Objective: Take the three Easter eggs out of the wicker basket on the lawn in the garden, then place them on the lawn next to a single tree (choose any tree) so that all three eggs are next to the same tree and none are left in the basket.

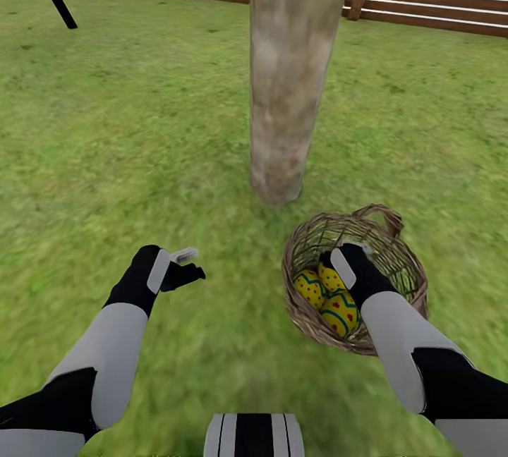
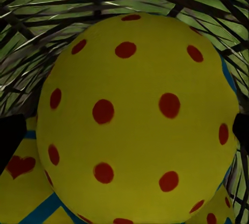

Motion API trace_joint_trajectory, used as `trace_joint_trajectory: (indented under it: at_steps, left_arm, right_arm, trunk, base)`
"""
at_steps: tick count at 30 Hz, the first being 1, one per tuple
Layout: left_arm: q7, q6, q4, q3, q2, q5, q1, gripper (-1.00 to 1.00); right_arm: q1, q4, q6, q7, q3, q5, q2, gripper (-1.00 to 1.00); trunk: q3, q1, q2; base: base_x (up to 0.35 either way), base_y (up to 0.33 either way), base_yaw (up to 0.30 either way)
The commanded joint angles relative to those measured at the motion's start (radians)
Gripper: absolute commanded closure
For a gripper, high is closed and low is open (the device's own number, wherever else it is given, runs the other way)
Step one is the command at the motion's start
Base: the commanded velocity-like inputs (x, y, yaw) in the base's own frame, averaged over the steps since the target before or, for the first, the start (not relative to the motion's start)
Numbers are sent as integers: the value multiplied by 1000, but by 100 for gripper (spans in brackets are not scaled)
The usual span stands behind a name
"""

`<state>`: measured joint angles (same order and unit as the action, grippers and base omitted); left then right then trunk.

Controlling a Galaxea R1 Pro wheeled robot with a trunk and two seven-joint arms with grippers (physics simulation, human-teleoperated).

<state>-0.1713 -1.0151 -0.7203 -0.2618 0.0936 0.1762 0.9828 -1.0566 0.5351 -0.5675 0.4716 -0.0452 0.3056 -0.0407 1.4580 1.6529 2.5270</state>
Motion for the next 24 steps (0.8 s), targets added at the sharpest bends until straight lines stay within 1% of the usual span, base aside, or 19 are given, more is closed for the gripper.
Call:
trace_joint_trajectory:
  at_steps: [1,22,24]
  left_arm:
    - [-9,-3,-1,-4,1,11,1,-100]
    - [-8,-5,4,-5,1,16,1,-100]
    - [-8,-4,4,-5,1,16,1,-100]
  right_arm:
    - [0,1,-2,7,-2,9,0,-100]
    - [0,-3,-2,7,-3,7,4,-100]
    - [0,-3,-2,7,-2,7,4,-100]
  trunk:
    - [1,0,0]
    - [1,0,0]
    - [9,1,1]
  base:
    - [0,0,0]
    - [0,0,0]
    - [0,0,0]
